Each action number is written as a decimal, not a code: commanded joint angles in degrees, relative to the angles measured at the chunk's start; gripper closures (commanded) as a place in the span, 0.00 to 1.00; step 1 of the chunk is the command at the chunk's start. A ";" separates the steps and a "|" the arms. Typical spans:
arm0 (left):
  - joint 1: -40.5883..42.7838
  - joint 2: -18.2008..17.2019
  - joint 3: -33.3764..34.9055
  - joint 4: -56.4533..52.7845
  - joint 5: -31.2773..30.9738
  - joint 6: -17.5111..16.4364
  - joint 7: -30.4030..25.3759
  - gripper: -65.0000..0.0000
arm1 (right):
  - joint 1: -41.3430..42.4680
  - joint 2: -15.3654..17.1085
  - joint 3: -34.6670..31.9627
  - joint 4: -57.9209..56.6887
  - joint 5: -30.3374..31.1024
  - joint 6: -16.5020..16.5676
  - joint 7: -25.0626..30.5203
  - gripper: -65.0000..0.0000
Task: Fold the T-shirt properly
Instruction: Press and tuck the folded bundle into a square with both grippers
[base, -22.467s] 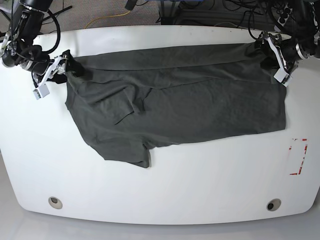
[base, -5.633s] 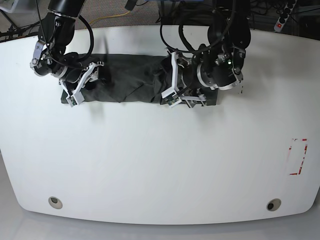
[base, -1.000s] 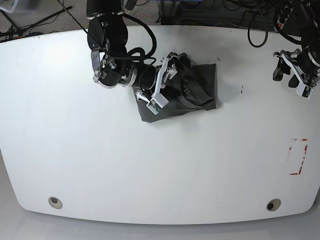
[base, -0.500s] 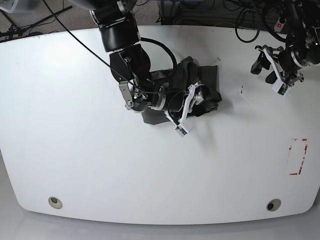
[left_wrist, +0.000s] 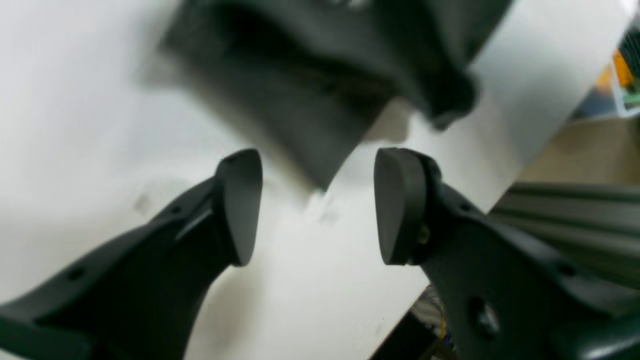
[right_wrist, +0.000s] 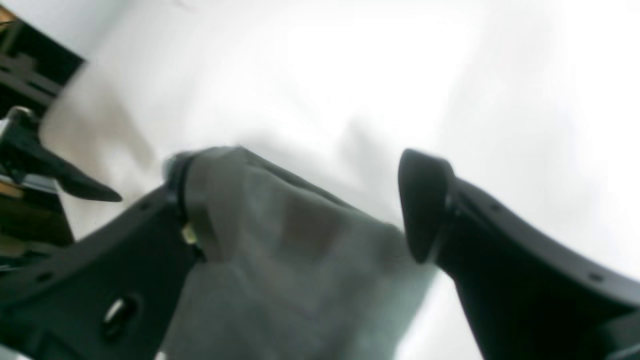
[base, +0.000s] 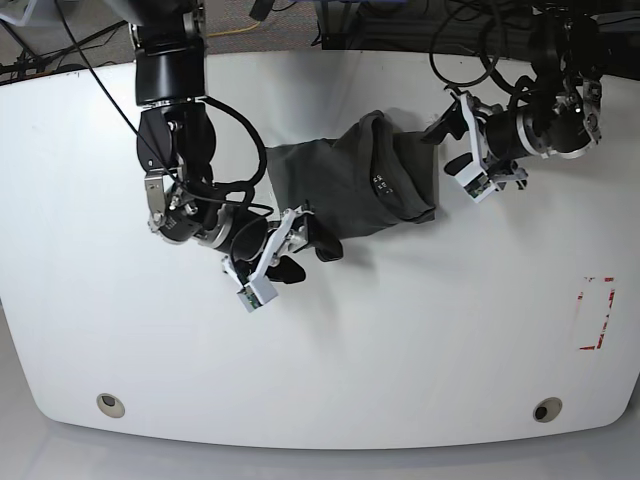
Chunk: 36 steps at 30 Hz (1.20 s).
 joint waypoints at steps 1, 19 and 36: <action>-1.02 1.82 1.12 0.96 -0.85 -0.08 -1.27 0.50 | 1.17 2.72 0.38 0.82 1.42 0.72 1.24 0.38; -3.48 12.63 12.03 -4.93 19.19 -0.08 -1.27 0.50 | 6.01 0.25 0.47 -17.47 -17.84 1.60 8.80 0.71; -10.77 4.55 10.18 -11.35 19.45 -0.08 -1.36 0.50 | 1.70 4.21 0.38 -17.20 -24.52 11.05 10.39 0.71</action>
